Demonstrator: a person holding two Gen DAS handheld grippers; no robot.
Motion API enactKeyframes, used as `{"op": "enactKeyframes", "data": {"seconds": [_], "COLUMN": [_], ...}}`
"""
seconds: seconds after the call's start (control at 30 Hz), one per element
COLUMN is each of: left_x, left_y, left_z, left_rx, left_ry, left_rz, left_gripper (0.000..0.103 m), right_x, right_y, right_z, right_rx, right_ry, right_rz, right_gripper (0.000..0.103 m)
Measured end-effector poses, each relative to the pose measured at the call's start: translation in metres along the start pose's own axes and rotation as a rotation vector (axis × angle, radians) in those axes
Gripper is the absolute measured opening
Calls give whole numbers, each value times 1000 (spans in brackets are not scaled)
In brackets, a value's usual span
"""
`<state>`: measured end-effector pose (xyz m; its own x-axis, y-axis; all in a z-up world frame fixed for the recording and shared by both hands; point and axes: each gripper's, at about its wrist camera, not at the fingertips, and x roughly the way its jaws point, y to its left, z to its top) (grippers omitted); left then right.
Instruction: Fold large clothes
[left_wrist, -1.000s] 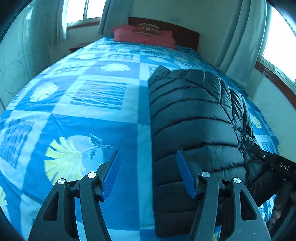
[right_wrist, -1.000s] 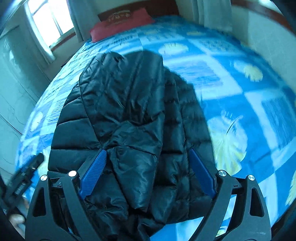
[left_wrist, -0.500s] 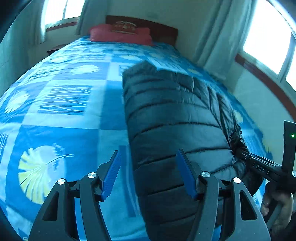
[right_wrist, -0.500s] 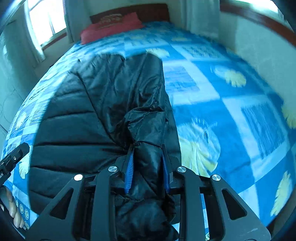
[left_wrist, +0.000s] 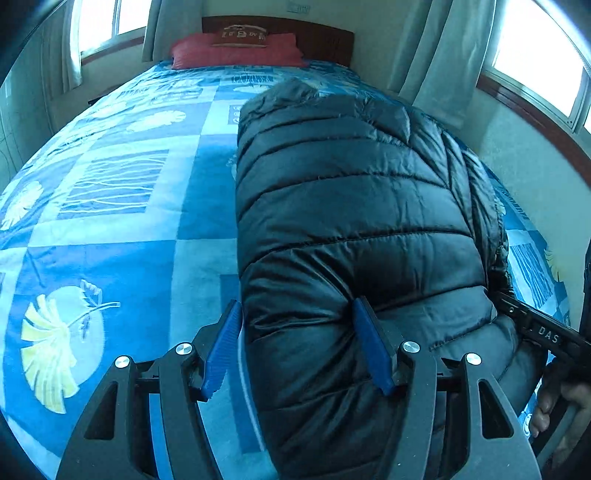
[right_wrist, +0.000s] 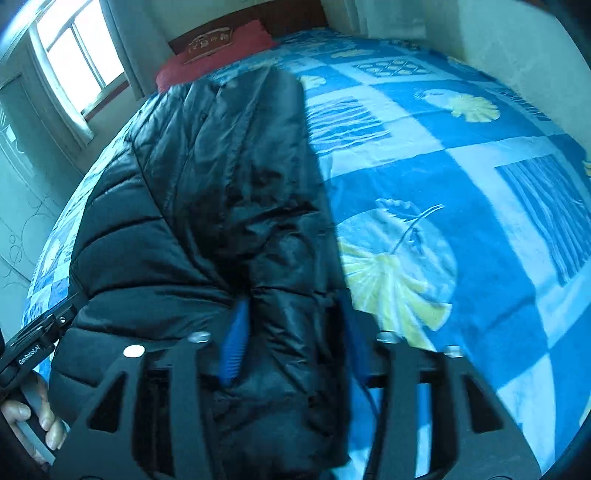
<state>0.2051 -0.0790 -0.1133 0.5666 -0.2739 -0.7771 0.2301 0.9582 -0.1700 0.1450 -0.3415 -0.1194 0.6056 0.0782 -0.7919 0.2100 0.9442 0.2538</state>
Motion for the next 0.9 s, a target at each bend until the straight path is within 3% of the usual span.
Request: {"op": "enactKeyframes", "data": {"seconds": [0.27,0.43,0.5,0.57,0.7,0.9], "left_x": [-37,-32,-24,-18,4,36], "left_y": [13,11,8,5,-4,-15], "left_z": [21,47,61,70,84,79], "left_rx": [-63,-62,-69,-69,-82,-63], "left_ry": [-78,-96,-100,-101,-79,-46], "left_rz": [-4,-7,-21,-28,-36,-21], "left_gripper": [61,61,61,61,61,62], "right_x": [-55,-66,-57,-40,-4,38], "right_y": [13,38,49,58,70,52], "right_z": [20,53,68,82,97,90], "right_rx": [-44,-74,-81,-94,-141,-120], "right_ry": [-93,-173,-180,-165,-138,-72], "right_rz": [-14,10,29,46,-5,-28], "right_gripper": [59,56,46,45,45,43]}}
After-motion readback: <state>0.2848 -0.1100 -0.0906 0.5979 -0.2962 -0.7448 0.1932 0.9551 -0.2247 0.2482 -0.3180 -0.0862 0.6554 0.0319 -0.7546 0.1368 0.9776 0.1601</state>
